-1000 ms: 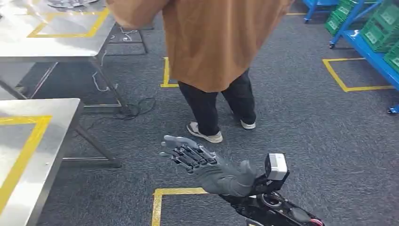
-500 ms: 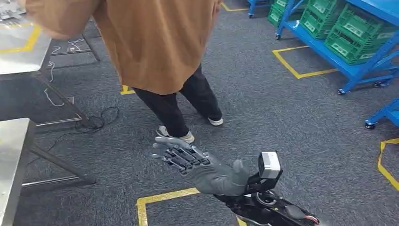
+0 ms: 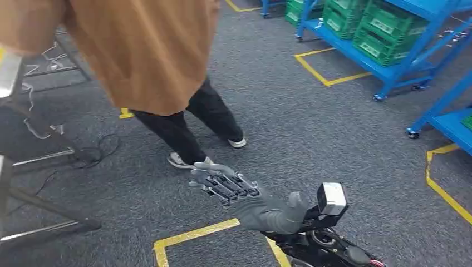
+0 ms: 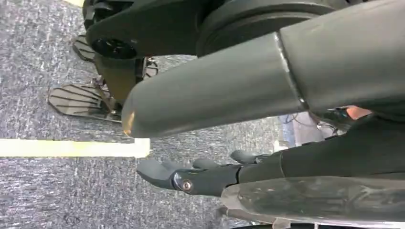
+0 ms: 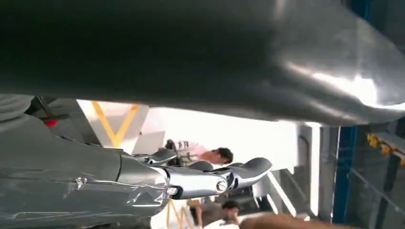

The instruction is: Take the parts from the cabinet and place them on the table.

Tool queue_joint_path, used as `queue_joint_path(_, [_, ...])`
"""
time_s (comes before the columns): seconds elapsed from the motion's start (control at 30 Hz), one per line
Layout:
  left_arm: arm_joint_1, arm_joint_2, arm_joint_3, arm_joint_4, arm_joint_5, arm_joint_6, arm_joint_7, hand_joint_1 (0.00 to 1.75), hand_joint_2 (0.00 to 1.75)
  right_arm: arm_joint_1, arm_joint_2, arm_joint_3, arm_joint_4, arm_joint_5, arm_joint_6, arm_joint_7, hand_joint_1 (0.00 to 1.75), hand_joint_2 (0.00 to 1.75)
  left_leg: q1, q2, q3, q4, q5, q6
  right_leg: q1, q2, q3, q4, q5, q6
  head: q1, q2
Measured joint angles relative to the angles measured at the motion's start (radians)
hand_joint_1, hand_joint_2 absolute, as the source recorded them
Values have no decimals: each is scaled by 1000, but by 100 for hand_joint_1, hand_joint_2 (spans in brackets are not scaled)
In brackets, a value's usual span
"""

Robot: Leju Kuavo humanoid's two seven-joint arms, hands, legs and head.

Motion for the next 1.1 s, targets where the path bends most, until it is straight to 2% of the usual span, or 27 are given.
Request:
queue_joint_path(0.03, [-1,0,0,0,0,0,-2,0,0,-1,0,0,0,0,0,0,0,0,4,10,3,-1,-1,-6,3,13,-4,-1,2,-8,-1,0])
queue_joint_path(0.07, [-2,-1,0,0,-1,0,-5,0,0,-3,0,0,-1,0,0,0,0,0,8,5,0,5,-12,-16,-2,24,5,-10,8,-19,1,0])
queue_joint_path(0.1, [-3,-1,0,0,-2,0,-8,0,0,-6,0,0,-1,0,0,-2,0,0,10,-40,-11,39,-38,-17,-1,33,4,-10,11,-24,-6,0])
queue_joint_path(0.13, [-3,-1,0,0,-3,0,-10,0,0,-11,0,0,-1,0,-1,-1,0,0,10,-70,-48,114,-81,-14,-1,39,0,-10,12,-32,-13,0])
queue_joint_path(0.2, [0,-1,0,0,-5,-2,-11,0,0,-11,0,0,-1,0,-2,-2,0,0,7,-90,-137,288,-151,-12,3,59,-4,-9,14,-37,-25,0])
queue_joint_path(0.23, [3,-1,0,0,-5,-2,-11,0,0,-11,0,0,1,0,-2,-2,0,0,6,-92,-171,346,-162,-10,6,73,-6,-9,15,-38,-29,0])
queue_joint_path(0.27, [5,-2,0,0,-5,-2,-11,0,0,-11,0,0,2,-1,-2,-2,0,0,5,-92,-178,347,-144,-6,8,88,-5,-9,15,-39,-32,0])
queue_joint_path(0.3, [6,0,0,0,-5,-2,-11,0,0,-11,0,0,3,-3,-2,-2,0,0,4,-94,-160,299,-103,-2,9,103,-4,-8,15,-39,-34,0])
queue_joint_path(0.33, [6,0,0,0,-5,-2,-11,0,0,-11,0,0,3,-3,-2,-3,0,0,3,-101,-121,209,-49,4,9,117,-1,-8,15,-39,-37,0])
queue_joint_path(0.37, [5,2,0,0,-5,-2,-11,0,0,-12,0,0,3,-3,-1,-3,0,0,3,-122,-75,109,-1,10,9,129,1,-8,15,-38,-40,0])
queue_joint_path(0.4, [4,4,0,0,-4,-2,-10,0,0,-13,0,0,4,-4,-1,-5,0,0,4,-176,-42,27,16,15,7,139,0,-8,14,-37,-43,0])
queue_joint_path(0.43, [4,5,0,0,-3,-2,-10,0,0,-15,0,1,4,-5,0,-6,0,0,6,-184,-35,12,12,10,13,149,-6,-4,12,-31,-44,0])
queue_joint_path(0.53, [0,4,0,0,2,-1,-10,0,0,-15,0,1,4,-6,1,-6,0,0,-2,-150,-31,10,12,14,2,178,-13,-11,16,-15,-40,0])
queue_joint_path(0.57, [0,1,0,0,3,0,-10,0,0,-16,0,1,4,-6,2,-7,0,0,7,-133,-26,-3,17,20,9,187,-23,-6,14,-10,-39,0])
queue_joint_path(0.6, [0,1,0,0,4,0,-10,0,0,-16,0,1,5,-7,3,-7,0,0,6,-119,-22,-6,18,24,12,134,-32,22,-3,-11,-36,0])
queue_joint_path(0.63, [0,2,0,0,4,0,-10,0,0,-21,0,1,5,-8,6,-7,0,0,6,-109,-20,-7,15,31,13,85,-61,85,-43,-7,-19,0])
queue_joint_path(0.7, [3,2,0,0,5,0,-10,0,0,-22,0,1,5,-10,6,-8,0,0,0,-81,-18,-7,11,36,4,54,-137,248,-123,4,-15,0])
queue_joint_path(0.73, [4,2,0,0,6,1,-10,0,0,-22,0,2,7,-11,6,-7,0,0,0,-68,-18,-7,10,36,2,49,-169,313,-145,7,-15,0])
queue_joint_path(0.77, [5,2,0,0,7,2,-9,0,0,-21,0,2,9,-11,6,-7,0,0,0,-56,-16,-7,8,35,-2,47,-177,328,-139,10,-11,0])
queue_joint_path(0.8, [5,1,0,0,7,2,-6,0,0,-22,0,2,10,-13,6,-6,0,0,2,-44,-14,-6,6,33,-6,43,-159,292,-110,13,-7,0])
queue_joint_path(0.83, [5,0,0,0,8,2,-4,0,0,-22,0,2,12,-13,6,-6,0,0,3,-34,-10,-6,3,29,-8,37,-120,218,-66,15,-2,0])
queue_joint_path(0.87, [4,-1,0,0,8,2,-3,0,0,-23,0,2,13,-14,6,-6,0,0,5,-25,-2,-5,-2,24,-11,17,-60,107,-12,18,1,0])
queue_joint_path(0.9, [4,-1,0,0,8,2,-3,0,0,-25,0,2,13,-14,6,-6,0,0,2,-17,5,-4,-7,18,-11,-27,-19,21,14,20,7,0])
queue_joint_path(0.93, [4,0,0,0,8,2,-2,0,0,-30,0,3,14,-14,6,-6,0,0,-4,-8,5,0,-11,11,5,-42,-9,1,-3,16,14,0])
queue_joint_path(0.97, [4,1,1,0,8,3,-1,0,0,-32,0,3,14,-14,7,-7,0,0,-5,-3,5,1,-11,8,-1,-30,-2,3,0,1,9,0])
queue_joint_path(1.07, [0,0,1,0,10,2,0,0,0,-31,0,3,15,-15,7,-6,0,0,0,28,16,-2,-15,-7,4,7,-4,-3,5,-17,0,0])
queue_joint_path(1.1, [-2,0,1,0,10,2,0,0,0,-31,0,4,15,-15,8,-7,0,0,5,-15,14,14,-30,-14,0,15,0,-7,9,-25,-3,0])
